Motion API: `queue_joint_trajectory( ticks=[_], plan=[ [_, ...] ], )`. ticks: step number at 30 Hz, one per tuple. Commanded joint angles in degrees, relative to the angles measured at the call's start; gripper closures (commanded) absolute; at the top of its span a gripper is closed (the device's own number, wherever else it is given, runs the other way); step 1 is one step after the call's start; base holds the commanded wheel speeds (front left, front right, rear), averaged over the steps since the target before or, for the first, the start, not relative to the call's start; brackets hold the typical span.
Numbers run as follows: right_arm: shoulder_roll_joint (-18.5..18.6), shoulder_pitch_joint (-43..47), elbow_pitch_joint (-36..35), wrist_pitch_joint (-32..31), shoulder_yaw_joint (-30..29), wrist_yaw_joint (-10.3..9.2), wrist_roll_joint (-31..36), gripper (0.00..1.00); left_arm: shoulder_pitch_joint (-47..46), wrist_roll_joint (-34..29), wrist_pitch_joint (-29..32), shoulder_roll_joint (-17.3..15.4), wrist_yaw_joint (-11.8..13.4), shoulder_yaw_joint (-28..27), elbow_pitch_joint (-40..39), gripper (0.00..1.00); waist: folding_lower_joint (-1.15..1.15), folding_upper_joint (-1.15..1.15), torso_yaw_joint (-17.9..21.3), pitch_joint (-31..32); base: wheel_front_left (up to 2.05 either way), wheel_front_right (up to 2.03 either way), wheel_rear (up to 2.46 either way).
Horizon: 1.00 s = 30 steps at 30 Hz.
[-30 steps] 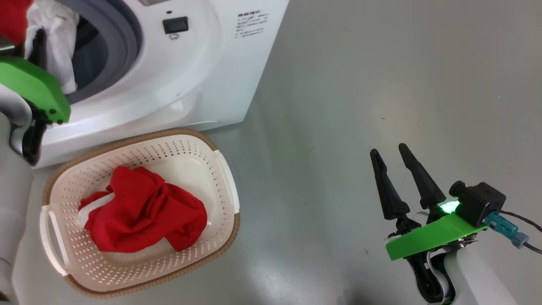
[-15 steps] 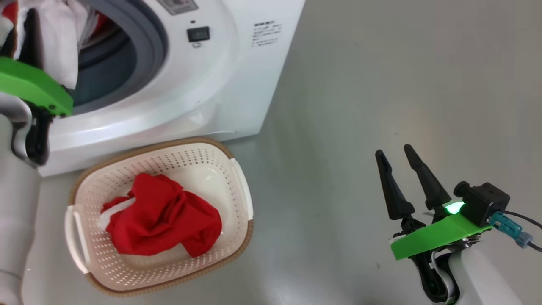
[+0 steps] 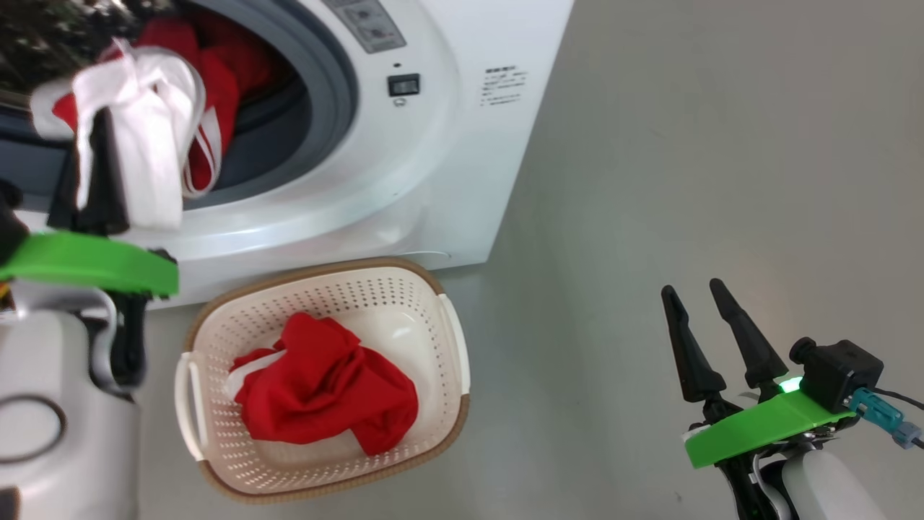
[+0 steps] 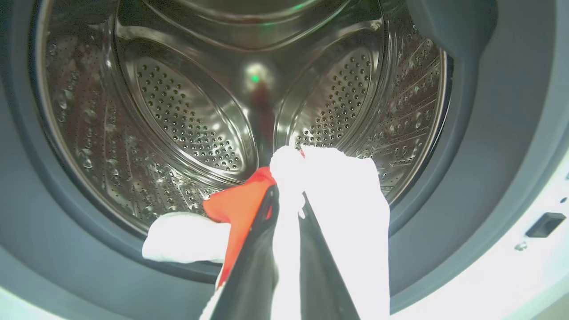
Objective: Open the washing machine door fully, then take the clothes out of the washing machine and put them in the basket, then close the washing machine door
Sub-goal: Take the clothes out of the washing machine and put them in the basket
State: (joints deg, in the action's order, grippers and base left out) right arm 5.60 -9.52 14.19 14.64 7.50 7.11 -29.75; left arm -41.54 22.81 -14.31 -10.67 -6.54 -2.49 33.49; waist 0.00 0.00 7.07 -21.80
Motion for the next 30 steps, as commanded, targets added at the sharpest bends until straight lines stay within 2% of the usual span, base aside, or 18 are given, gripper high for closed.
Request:
queue_joint_trajectory(
  ticks=[1, 6, 23, 30],
  plan=[
    [0.75, 0.63, -1.23, 0.36, 0.7, 0.37, 0.42, 0.0, 1.95, -1.46, -0.68, -1.08, -0.43, -2.68, -3.52, 1.0, 0.0, 0.0, -1.19, 0.92, 0.0, 0.0, 0.0],
    [0.68, 0.84, -1.22, 0.36, 0.72, 0.37, 0.34, 0.0, 7.16, -4.57, -0.68, 1.96, -0.87, -5.31, -11.06, 1.0, 0.0, 0.0, -1.98, 1.21, 0.0, 0.0, 0.0],
    [0.49, 0.94, -1.32, 0.36, 0.51, 0.37, 0.21, 0.0, 19.5, -5.57, -0.69, 5.95, -0.94, -6.55, -36.07, 1.0, 0.0, 0.0, -2.9, 0.46, 0.0, 0.0, 0.0],
    [0.24, 0.29, -1.2, 0.36, 1.37, 0.37, 0.17, 0.0, 22.22, -5.36, -0.69, 6.61, -0.94, -4.9, -30.97, 1.0, 0.0, 0.0, -2.5, -0.07, 0.0, 0.0, 0.0]
  ],
)
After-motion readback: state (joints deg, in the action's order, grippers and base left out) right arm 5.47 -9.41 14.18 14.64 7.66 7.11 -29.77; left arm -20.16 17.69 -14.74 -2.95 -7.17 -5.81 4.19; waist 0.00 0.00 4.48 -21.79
